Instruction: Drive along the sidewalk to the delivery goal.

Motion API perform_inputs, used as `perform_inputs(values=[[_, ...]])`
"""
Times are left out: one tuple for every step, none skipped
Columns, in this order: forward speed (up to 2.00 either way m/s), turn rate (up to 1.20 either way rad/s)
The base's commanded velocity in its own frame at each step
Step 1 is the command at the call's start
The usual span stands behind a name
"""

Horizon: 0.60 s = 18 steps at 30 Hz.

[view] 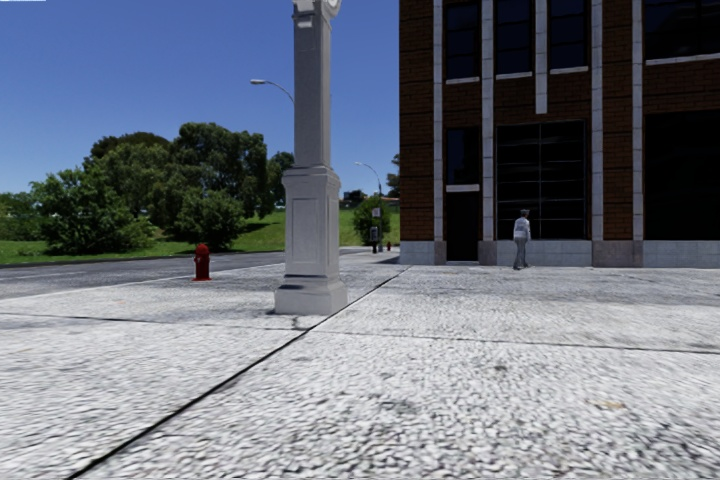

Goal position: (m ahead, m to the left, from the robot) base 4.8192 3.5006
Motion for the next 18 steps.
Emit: perform_inputs(values=[[1.32,0.34],[1.32,0.36],[1.32,0.37],[1.32,0.37],[1.32,0.41],[1.32,0.45],[1.32,0.46],[1.32,0.46],[1.32,0.47],[1.32,0.48],[1.32,0.48],[1.32,0.5],[1.32,0.5],[1.32,0.51],[1.32,0.53],[1.31,0.54],[1.31,0.54],[1.3,0.55]])
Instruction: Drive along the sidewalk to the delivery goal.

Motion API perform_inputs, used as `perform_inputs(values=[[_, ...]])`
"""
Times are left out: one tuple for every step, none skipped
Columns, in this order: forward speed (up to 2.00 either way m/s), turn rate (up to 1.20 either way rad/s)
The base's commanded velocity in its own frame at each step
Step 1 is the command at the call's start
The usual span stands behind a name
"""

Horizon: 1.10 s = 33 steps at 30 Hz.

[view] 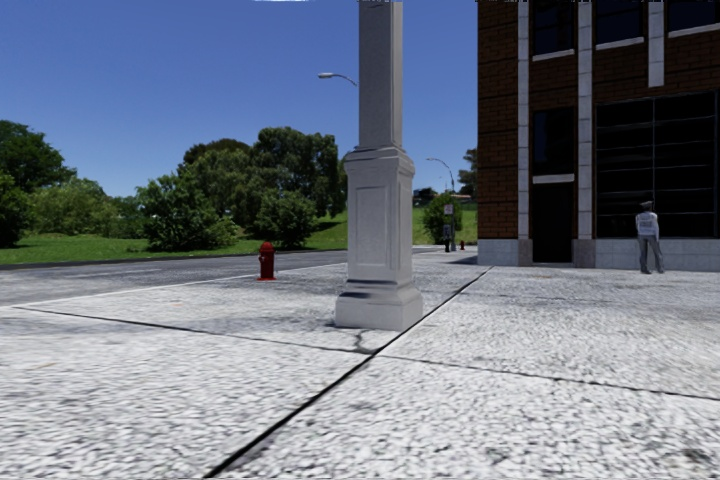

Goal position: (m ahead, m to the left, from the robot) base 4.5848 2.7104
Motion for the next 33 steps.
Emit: perform_inputs(values=[[1.3,0.56],[1.29,0.58],[1.29,0.58],[1.29,0.58],[1.29,0.59],[1.29,0.59],[1.29,0.59],[1.29,0.59],[1.29,0.59],[1.29,0.59],[1.29,0.59],[1.29,0.59],[1.29,0.59],[1.29,0.59],[1.29,0.59],[1.29,0.56],[1.29,0.56],[1.29,0.56],[1.29,0.56],[1.29,0.56],[1.29,0.55],[1.29,0.55],[1.29,0.5],[1.29,0.49],[1.29,0.49],[1.29,0.49],[1.29,0.49],[1.29,0.48],[1.29,0.48],[1.29,0.48],[1.29,0.48],[1.29,0.48],[1.29,0.48]])
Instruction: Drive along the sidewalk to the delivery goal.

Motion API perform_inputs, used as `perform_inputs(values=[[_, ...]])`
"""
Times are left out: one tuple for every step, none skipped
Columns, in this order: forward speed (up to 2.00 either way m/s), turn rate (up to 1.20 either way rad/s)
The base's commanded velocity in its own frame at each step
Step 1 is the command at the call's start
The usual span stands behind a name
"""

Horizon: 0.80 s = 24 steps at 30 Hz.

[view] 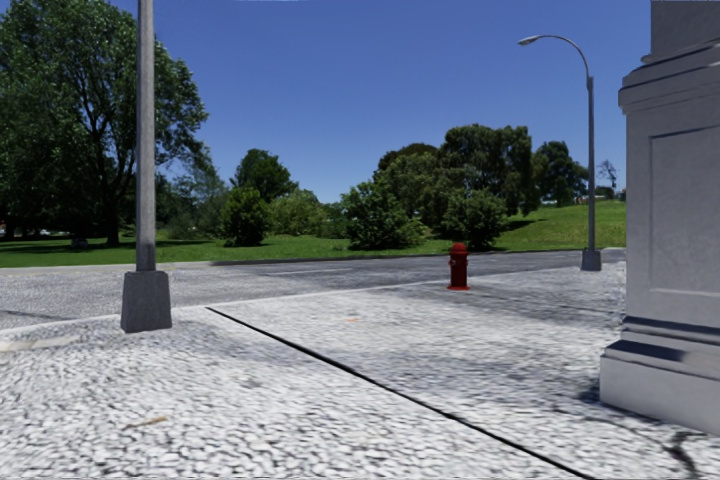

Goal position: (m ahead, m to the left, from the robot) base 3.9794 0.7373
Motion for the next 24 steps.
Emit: perform_inputs(values=[[1.29,0.48],[1.29,0.48],[1.29,0.48],[1.29,0.48],[1.29,0.44],[1.29,0.32],[1.29,0.17],[1.29,0.17],[1.29,0.0],[1.29,0.0],[1.29,0.0],[1.29,0.0],[1.29,0.0],[1.29,0.0],[1.29,0.0],[1.29,0.0],[1.29,0.0],[1.29,0.0],[1.29,0.0],[1.29,0.0],[1.29,0.0],[1.29,0.0],[1.29,0.0],[1.29,0.0]])
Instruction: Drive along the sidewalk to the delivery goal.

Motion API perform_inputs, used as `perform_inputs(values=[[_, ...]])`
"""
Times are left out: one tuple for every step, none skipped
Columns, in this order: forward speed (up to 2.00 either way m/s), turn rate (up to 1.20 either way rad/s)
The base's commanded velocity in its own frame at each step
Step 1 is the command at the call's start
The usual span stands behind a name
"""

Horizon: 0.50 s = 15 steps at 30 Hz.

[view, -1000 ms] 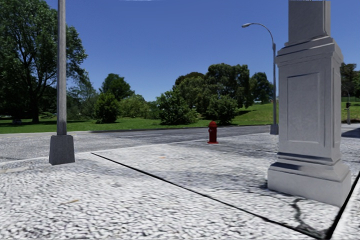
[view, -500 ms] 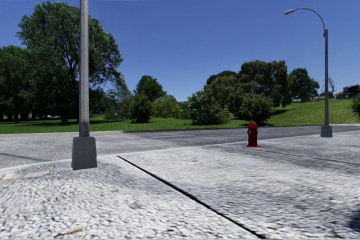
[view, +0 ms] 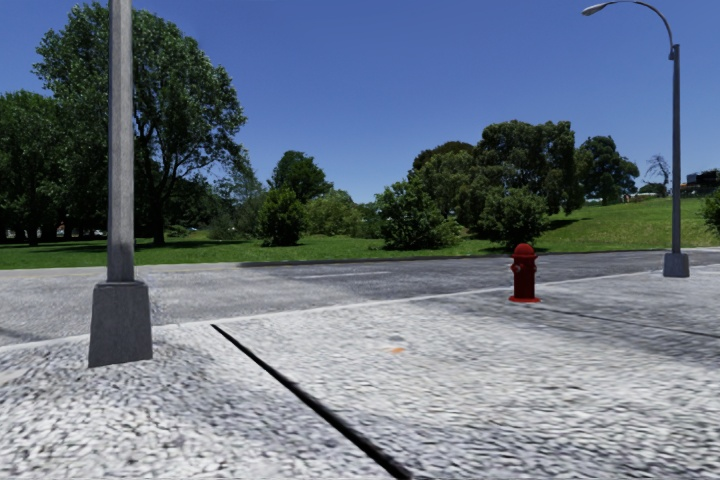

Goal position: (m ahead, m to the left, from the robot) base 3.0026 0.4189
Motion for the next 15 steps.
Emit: perform_inputs(values=[[1.29,0.0],[1.29,0.0],[1.29,0.0],[1.29,0.0],[1.29,0.0],[1.29,0.0],[1.29,0.0],[1.29,0.0],[1.29,0.0],[1.29,0.0],[1.29,0.0],[1.29,0.0],[1.29,0.0],[1.29,0.0],[1.29,0.0]])
